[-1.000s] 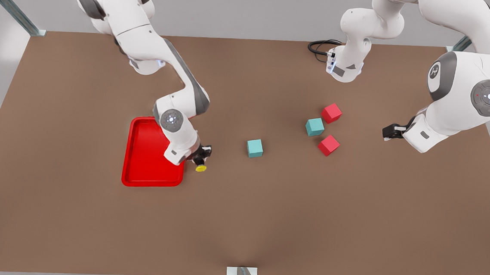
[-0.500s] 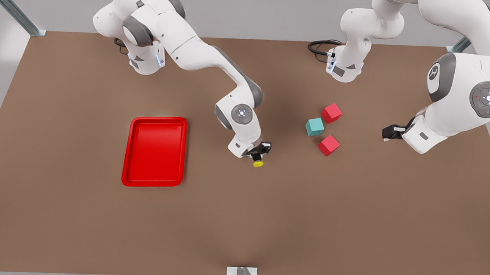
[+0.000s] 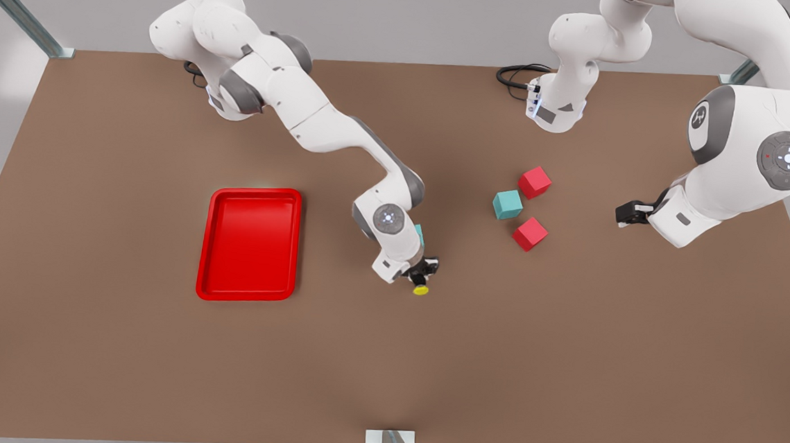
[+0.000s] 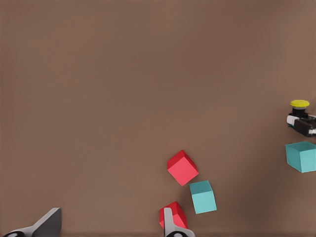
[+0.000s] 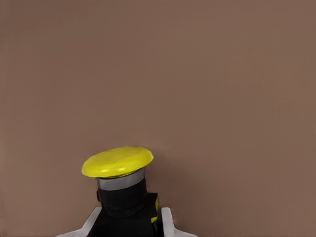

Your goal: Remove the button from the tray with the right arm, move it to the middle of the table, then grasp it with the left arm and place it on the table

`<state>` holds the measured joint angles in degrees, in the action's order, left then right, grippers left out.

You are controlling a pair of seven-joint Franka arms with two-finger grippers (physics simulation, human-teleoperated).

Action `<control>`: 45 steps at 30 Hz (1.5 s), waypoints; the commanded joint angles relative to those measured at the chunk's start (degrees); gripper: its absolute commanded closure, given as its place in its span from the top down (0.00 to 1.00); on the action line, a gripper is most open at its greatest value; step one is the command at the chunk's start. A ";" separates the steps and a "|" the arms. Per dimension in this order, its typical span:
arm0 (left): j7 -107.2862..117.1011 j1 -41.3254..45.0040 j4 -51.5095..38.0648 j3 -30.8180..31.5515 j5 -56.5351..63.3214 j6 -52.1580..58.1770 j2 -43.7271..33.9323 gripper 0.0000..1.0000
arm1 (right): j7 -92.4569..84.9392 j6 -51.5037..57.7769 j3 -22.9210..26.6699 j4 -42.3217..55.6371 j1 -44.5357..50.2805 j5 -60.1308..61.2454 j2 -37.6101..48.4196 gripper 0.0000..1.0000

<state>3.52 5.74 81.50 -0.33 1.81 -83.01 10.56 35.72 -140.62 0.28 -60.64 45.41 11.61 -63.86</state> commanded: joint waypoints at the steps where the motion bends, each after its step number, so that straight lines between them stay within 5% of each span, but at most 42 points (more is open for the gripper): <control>1: 0.00 -0.03 -0.03 0.06 0.03 0.04 -0.01 1.00 | -4.08 -4.83 -0.02 2.10 0.47 3.23 -1.79 0.43; 3: 0.00 -0.03 -0.03 -0.02 0.03 0.04 -0.01 1.00 | -4.08 -7.12 -0.02 2.19 0.91 7.36 -2.50 0.43; 4: 0.00 -0.03 -0.03 -0.02 0.03 0.04 -0.01 1.00 | -4.08 -7.21 0.07 2.37 1.70 9.39 -2.50 0.64; 5: 0.00 -0.03 -0.03 0.06 0.03 0.04 -0.01 1.00 | -4.08 -7.30 0.15 2.37 1.70 9.48 -2.50 1.00; 9: 0.00 -0.03 -0.03 0.06 0.03 -0.05 0.07 1.00 | -4.43 -1.34 0.24 1.05 0.73 13.35 1.89 1.00; 13: 0.08 0.06 -0.03 0.06 -0.05 -0.05 0.51 1.00 | -8.46 45.51 1.21 -5.54 -17.10 6.86 33.70 1.00; 16: 36.07 9.19 -0.55 1.47 -5.85 -4.00 8.15 1.00 | -16.90 63.53 4.64 -3.78 -29.67 -4.76 38.28 1.00; 18: 79.51 22.38 -7.76 1.56 -8.93 -21.21 22.92 1.00 | -24.28 63.37 4.55 2.81 -38.82 -5.81 37.84 1.00; 21: 96.67 27.40 -7.85 1.47 -8.67 -33.89 30.39 1.00 | -37.56 54.93 6.92 2.63 -45.23 -7.04 37.58 1.00; 25: 84.22 30.38 -3.54 1.47 -2.53 -39.78 32.24 1.00 | -36.33 56.14 6.48 -5.28 -46.20 -10.12 38.46 1.00; 31: 49.13 30.30 1.91 1.56 12.43 -41.53 30.57 1.00 | -37.12 56.16 6.57 -0.09 -46.20 -9.86 37.93 1.00; 45: 46.58 26.69 7.45 4.55 12.69 -51.29 33.38 1.00 | -36.60 52.03 6.48 -2.64 -45.50 -8.36 36.35 1.00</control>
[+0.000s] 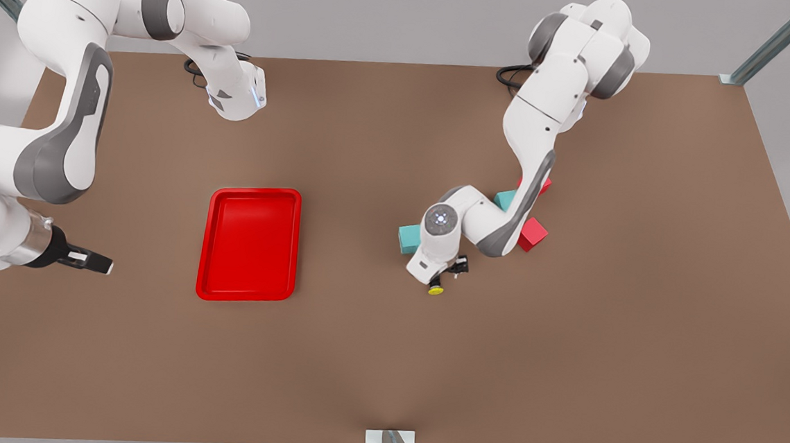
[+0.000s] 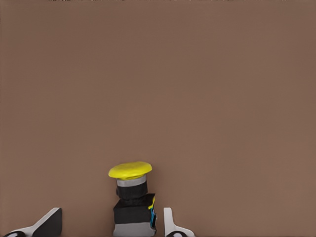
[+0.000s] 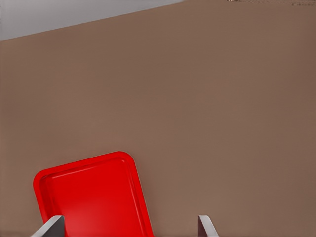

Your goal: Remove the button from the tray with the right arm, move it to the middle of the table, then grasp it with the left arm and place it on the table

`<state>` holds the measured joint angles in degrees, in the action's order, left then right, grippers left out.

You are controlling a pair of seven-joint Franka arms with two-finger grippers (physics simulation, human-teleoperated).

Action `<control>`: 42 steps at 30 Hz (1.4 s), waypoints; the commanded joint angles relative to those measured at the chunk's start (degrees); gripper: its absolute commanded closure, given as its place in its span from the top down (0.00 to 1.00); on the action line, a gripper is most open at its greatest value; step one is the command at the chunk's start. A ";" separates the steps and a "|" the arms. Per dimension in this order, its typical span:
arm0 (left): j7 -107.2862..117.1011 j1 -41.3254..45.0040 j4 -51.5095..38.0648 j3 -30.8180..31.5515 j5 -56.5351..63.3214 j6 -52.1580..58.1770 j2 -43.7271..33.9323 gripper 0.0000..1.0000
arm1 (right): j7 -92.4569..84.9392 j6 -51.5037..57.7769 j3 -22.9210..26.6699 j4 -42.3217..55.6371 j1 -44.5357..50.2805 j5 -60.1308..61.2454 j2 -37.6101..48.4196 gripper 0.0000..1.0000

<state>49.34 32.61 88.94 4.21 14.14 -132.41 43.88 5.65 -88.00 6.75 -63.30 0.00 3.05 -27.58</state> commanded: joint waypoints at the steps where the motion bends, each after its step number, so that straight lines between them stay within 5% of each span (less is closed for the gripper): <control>1: 0.76 -0.18 -0.43 0.01 -1.57 -1.80 0.33 1.00 | -6.44 -0.59 0.01 0.02 0.00 0.03 0.07 1.00; 13: 0.76 -0.18 -1.22 0.01 -4.65 -2.68 3.14 1.00 | -6.26 -0.59 0.01 -0.07 -0.17 0.03 -0.11 1.00; 17: 0.84 -0.18 -1.22 0.01 -4.73 -2.68 3.14 0.69 | -6.26 -0.59 0.01 -0.07 -0.17 0.12 -0.11 1.00; 22: 0.84 -0.27 -1.22 0.01 -4.73 -2.68 3.14 0.49 | -6.17 -0.95 0.01 -0.07 -0.09 0.47 -0.20 1.00; 39: 0.93 -0.71 -4.55 -0.34 -5.26 -1.71 3.49 0.48 | -2.92 -1.47 0.01 -0.07 0.27 0.73 -0.72 1.00; 42: 7.95 0.70 -12.12 -8.07 -3.51 7.51 3.14 0.48 | -2.92 -1.56 0.01 -0.07 0.35 0.73 -0.72 1.00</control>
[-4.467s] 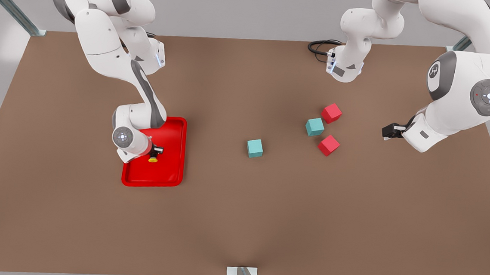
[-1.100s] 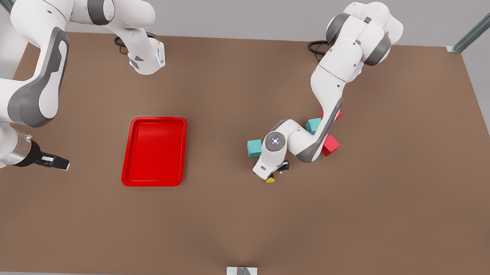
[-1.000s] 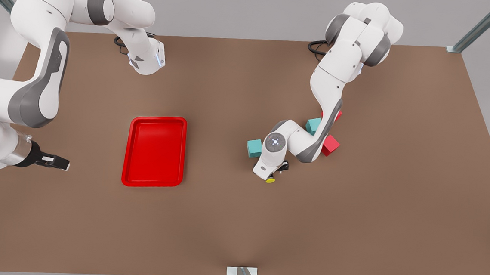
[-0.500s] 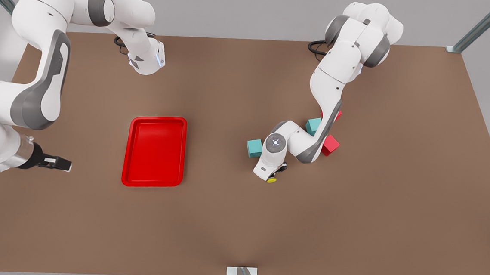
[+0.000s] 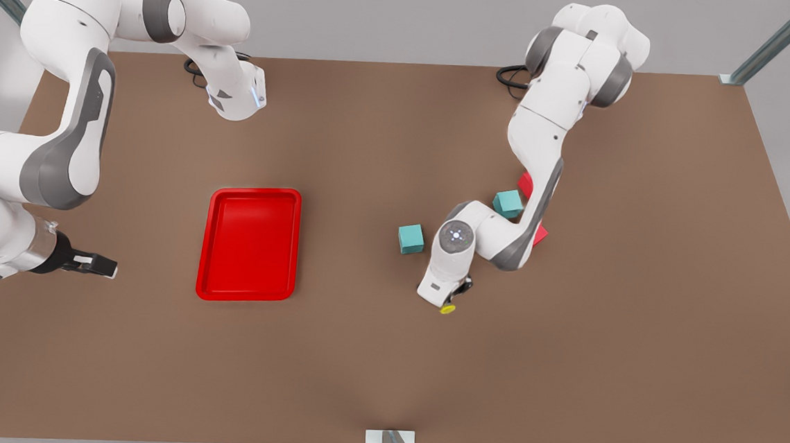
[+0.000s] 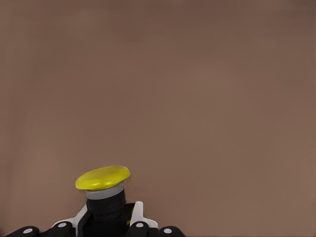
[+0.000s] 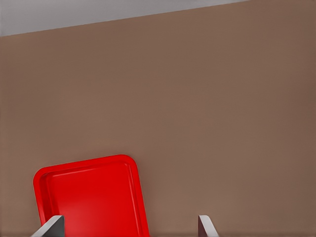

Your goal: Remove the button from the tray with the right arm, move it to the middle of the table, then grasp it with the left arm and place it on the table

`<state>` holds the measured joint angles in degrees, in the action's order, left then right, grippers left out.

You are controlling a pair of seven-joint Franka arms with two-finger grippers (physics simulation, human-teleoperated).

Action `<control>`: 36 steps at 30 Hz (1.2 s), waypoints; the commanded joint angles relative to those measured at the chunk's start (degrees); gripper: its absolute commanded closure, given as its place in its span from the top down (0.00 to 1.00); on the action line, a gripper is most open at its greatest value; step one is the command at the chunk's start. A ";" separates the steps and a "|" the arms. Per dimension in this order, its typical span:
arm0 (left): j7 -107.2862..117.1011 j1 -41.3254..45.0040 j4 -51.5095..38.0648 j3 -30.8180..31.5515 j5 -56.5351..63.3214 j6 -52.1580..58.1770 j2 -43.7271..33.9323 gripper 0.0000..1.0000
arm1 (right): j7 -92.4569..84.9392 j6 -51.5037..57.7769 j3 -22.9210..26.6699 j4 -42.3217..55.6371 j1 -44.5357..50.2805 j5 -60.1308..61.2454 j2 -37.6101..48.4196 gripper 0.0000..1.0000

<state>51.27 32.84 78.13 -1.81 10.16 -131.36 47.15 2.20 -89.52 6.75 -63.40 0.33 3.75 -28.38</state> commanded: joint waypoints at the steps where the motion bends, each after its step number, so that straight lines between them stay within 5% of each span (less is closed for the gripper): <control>1: 15.86 0.20 -3.77 -2.41 5.91 12.61 -0.04 0.48 | 0.53 0.05 0.01 0.03 0.10 0.11 0.08 1.00; 7: 75.34 -0.06 -5.53 -11.10 36.94 24.92 0.32 0.47 | 0.97 -0.21 0.01 0.03 0.72 0.46 -0.18 1.00; 13: 104.47 -0.06 -2.90 -12.52 52.77 27.21 4.97 0.45 | 4.40 -0.21 -0.08 0.03 0.72 0.64 -0.09 1.00; 33: 115.98 -0.06 -2.90 -12.52 65.60 27.47 18.60 0.45 | 4.22 -0.04 -0.07 -0.24 0.63 0.73 -0.09 1.00; 34: 115.90 -0.06 -2.90 -12.52 65.60 27.47 18.68 0.48 | 4.22 -0.04 -0.07 -0.24 0.63 1.08 -0.09 1.00; 35: 115.89 -0.06 -2.90 -12.52 65.78 27.47 18.68 0.66 | 4.22 -0.04 0.01 -0.24 0.54 1.08 -0.09 1.00; 36: 115.98 -0.06 -2.90 -12.52 65.69 27.47 18.77 1.00 | 4.22 -0.04 -0.08 -0.24 0.54 1.08 -0.09 1.00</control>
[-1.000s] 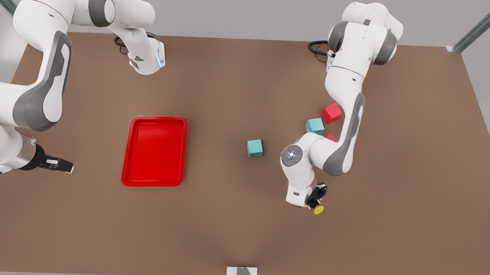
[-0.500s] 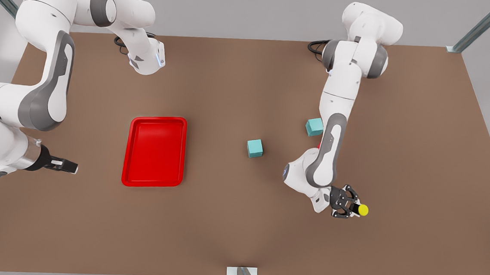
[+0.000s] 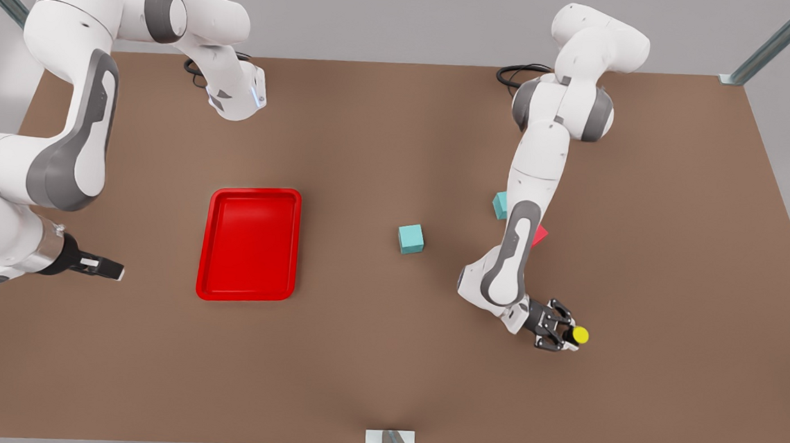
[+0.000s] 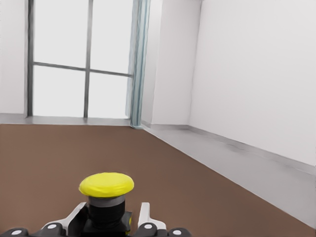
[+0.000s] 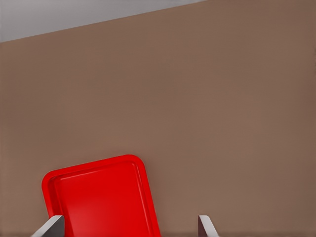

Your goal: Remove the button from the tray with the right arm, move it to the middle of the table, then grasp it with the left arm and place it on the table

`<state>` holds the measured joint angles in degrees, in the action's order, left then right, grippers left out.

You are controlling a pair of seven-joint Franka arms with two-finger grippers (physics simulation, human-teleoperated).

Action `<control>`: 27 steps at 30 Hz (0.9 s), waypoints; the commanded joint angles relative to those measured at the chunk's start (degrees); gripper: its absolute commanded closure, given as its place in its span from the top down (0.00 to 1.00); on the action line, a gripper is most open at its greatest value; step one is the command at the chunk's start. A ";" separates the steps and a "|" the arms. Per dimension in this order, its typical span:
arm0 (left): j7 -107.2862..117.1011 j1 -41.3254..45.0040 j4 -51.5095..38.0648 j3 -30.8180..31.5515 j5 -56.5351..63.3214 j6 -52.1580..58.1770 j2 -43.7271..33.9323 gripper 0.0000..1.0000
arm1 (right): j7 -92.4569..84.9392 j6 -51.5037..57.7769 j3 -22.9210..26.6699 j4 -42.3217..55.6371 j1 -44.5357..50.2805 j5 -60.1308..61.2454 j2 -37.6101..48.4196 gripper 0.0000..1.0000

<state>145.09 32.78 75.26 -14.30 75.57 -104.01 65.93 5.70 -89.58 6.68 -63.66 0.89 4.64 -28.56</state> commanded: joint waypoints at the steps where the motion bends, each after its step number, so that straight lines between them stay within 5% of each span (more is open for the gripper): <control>1: 22.17 0.00 -0.02 -0.03 0.28 0.12 -0.02 1.00 | 0.71 0.02 0.00 0.03 -0.01 0.20 0.08 1.00; 20: 19.27 0.09 -0.20 -0.20 1.07 1.97 -0.81 1.00 | 0.71 0.11 0.00 0.03 0.25 0.20 0.08 1.00; 27: 5.39 0.44 7.62 -0.90 1.16 3.81 -8.45 1.00 | 0.71 0.02 0.00 0.03 0.25 0.29 0.08 1.00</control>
<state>158.56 33.34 82.12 -15.13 76.76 -101.60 58.25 6.26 -89.53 6.71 -63.63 1.14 4.86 -28.56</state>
